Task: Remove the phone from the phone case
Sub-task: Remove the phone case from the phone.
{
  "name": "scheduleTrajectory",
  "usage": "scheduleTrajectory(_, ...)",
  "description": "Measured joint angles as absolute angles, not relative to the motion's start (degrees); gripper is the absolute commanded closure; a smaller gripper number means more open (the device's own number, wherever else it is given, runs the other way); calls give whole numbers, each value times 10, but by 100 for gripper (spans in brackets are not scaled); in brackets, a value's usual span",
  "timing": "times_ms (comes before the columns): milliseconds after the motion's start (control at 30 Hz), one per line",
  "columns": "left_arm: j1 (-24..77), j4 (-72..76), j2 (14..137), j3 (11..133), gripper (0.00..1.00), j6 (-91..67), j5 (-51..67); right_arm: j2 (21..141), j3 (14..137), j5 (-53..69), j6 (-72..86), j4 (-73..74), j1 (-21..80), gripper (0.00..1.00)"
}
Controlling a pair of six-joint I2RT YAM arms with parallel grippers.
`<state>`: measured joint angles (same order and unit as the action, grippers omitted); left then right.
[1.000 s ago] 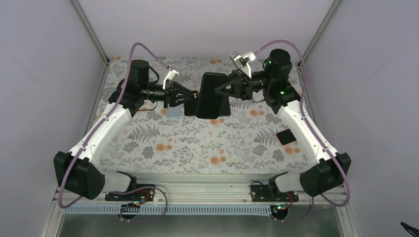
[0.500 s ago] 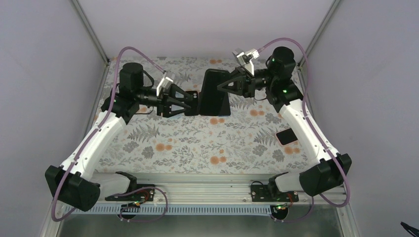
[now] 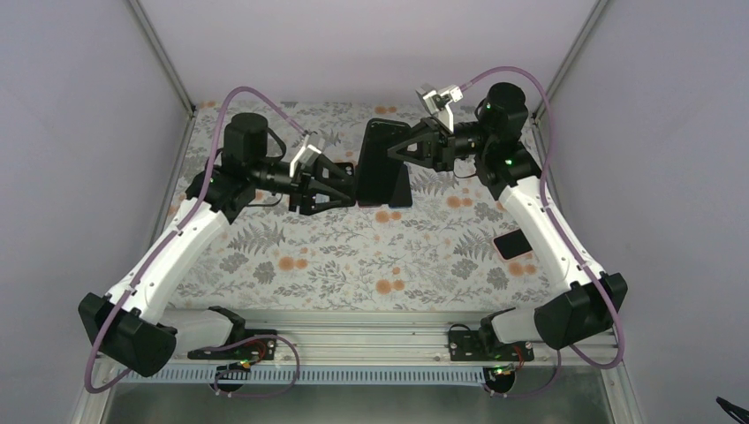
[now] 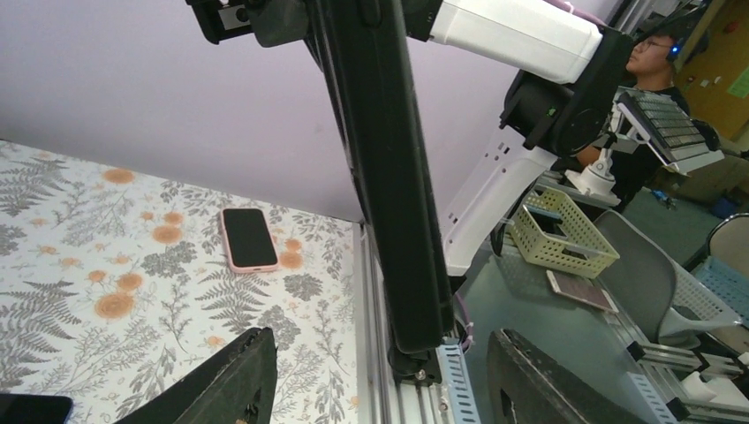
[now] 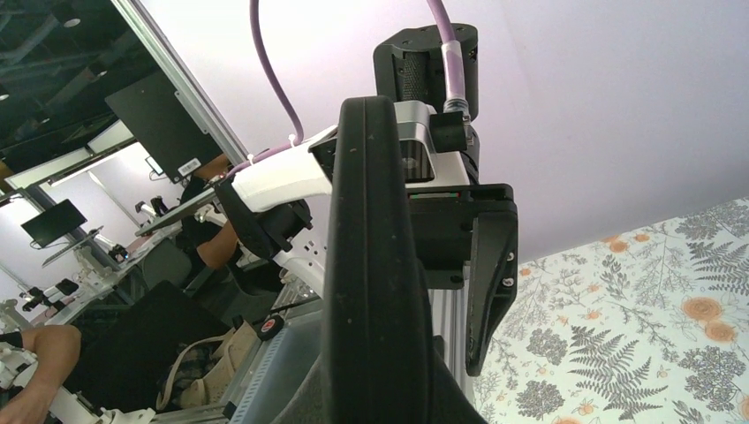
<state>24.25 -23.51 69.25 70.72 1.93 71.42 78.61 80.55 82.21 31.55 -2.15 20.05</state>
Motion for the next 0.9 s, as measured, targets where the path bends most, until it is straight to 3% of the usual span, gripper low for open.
scheduleTrajectory(367, 246, -218, 703, 707, 46, 0, 691, 786, 806, 822, 316, -30, 201, 96)
scheduleTrajectory(900, 226, -185, 710, 698, 68, -54, 687, 786, 797, 797, 315, -46, 197, 96)
